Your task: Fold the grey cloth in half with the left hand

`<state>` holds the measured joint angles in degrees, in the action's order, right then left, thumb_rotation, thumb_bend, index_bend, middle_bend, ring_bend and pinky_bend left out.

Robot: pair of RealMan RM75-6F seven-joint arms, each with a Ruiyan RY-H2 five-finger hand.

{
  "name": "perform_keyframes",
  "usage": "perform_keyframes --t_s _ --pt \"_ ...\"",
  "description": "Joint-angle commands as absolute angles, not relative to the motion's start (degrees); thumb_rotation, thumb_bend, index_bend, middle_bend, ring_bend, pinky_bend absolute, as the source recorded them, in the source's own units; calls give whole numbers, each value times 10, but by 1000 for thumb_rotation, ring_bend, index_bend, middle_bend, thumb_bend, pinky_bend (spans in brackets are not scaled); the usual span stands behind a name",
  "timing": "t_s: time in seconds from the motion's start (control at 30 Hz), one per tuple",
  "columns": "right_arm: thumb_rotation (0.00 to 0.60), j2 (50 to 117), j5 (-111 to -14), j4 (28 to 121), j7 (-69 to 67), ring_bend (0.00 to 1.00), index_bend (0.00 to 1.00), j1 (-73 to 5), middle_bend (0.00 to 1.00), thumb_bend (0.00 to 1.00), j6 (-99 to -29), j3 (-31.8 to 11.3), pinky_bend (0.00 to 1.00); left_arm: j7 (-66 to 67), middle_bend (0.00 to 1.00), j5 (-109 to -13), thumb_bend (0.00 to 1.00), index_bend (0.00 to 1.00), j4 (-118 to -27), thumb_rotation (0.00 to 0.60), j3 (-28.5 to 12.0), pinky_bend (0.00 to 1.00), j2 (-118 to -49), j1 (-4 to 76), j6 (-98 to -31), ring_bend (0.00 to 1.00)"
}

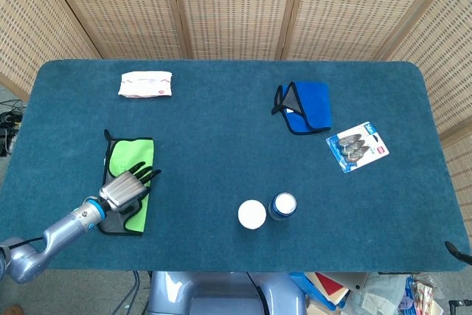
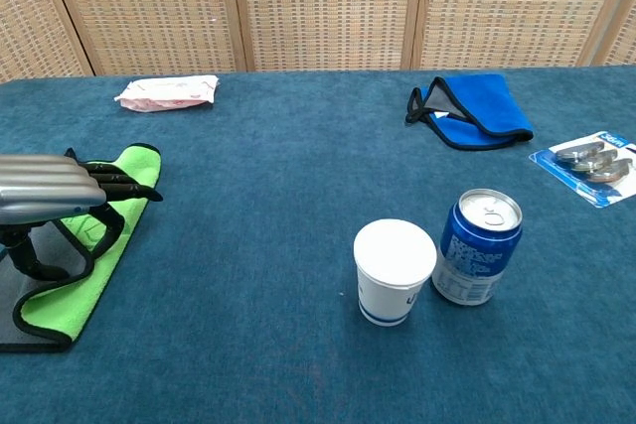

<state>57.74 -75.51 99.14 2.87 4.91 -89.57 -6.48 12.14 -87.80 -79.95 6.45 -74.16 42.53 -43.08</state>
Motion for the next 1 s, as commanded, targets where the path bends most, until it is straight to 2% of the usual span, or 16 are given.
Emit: perform_keyframes --t_s 0.03,0.23,0.4,1.0 --pt "600 577 -755 992 29 0 48 49 0 0 -896 -65 0 121 0 -878 287 517 -797 600 66 0 -743 425 -430 0" --pt "600 577 -757 992 28 0 48 49 0 0 -897 -65 0 114 0 -883 399 535 -795 600 68 0 -743 422 -435 0" --pt "600 576 -758 992 26 0 48 50 0 0 -897 -64 0 112 0 -885 439 555 -792 600 69 0 -742 421 -436 0" --pt "600 574 -759 994 24 0 48 51 0 0 -899 -64 0 97 0 -886 445 558 -796 600 84 0 -722 409 -437 0"
